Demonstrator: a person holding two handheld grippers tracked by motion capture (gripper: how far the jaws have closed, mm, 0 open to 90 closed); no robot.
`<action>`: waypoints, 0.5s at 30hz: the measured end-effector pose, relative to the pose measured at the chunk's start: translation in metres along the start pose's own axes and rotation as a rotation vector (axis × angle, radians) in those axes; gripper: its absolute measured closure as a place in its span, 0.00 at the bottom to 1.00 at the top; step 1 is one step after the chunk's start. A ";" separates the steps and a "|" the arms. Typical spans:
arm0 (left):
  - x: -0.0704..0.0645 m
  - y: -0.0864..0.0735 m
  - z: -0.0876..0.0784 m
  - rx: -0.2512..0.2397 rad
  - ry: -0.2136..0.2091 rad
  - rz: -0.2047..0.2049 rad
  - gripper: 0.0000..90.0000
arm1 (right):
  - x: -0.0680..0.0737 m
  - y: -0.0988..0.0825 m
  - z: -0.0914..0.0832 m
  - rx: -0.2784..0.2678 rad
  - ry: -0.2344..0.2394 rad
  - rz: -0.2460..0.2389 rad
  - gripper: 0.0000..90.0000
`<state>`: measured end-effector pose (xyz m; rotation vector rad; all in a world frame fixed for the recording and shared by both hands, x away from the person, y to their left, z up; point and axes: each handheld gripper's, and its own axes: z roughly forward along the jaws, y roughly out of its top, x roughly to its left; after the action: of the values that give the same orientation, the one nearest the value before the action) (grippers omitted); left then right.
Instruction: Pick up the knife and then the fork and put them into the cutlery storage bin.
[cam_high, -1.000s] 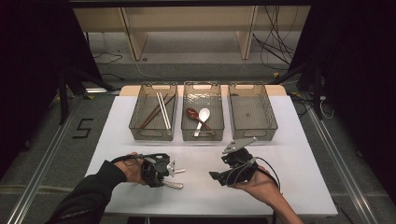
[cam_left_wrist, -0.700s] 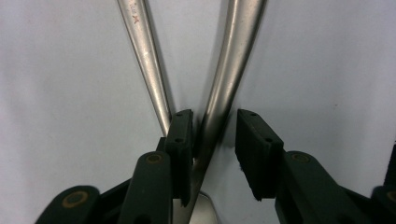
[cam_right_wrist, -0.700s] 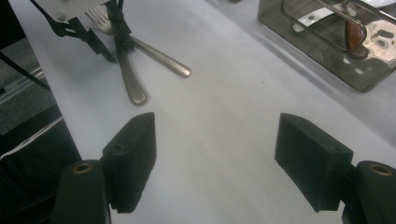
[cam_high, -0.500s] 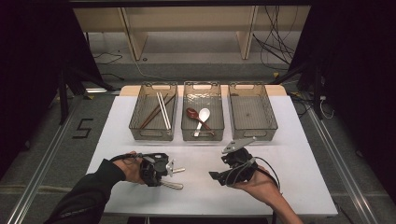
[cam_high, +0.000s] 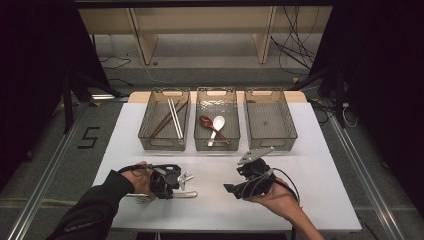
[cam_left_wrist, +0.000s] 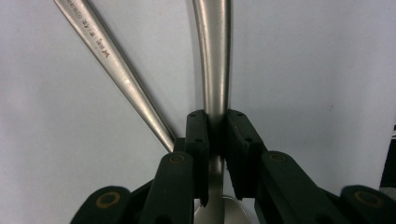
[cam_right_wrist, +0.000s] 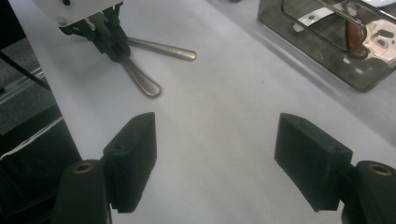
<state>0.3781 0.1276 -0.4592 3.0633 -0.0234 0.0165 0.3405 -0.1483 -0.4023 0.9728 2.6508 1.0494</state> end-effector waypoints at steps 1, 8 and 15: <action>0.000 0.001 0.000 0.002 0.004 -0.008 0.89 | 0.000 0.000 0.000 -0.001 0.000 0.000 0.34; 0.006 0.000 -0.005 -0.012 0.000 -0.087 0.89 | 0.001 0.000 -0.001 -0.009 0.007 -0.005 0.33; 0.008 0.006 -0.015 -0.035 -0.025 -0.156 0.89 | 0.003 0.000 0.000 -0.021 0.014 -0.023 0.33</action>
<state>0.3856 0.1230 -0.4437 3.0207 0.2120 -0.0313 0.3379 -0.1462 -0.4013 0.9325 2.6500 1.0810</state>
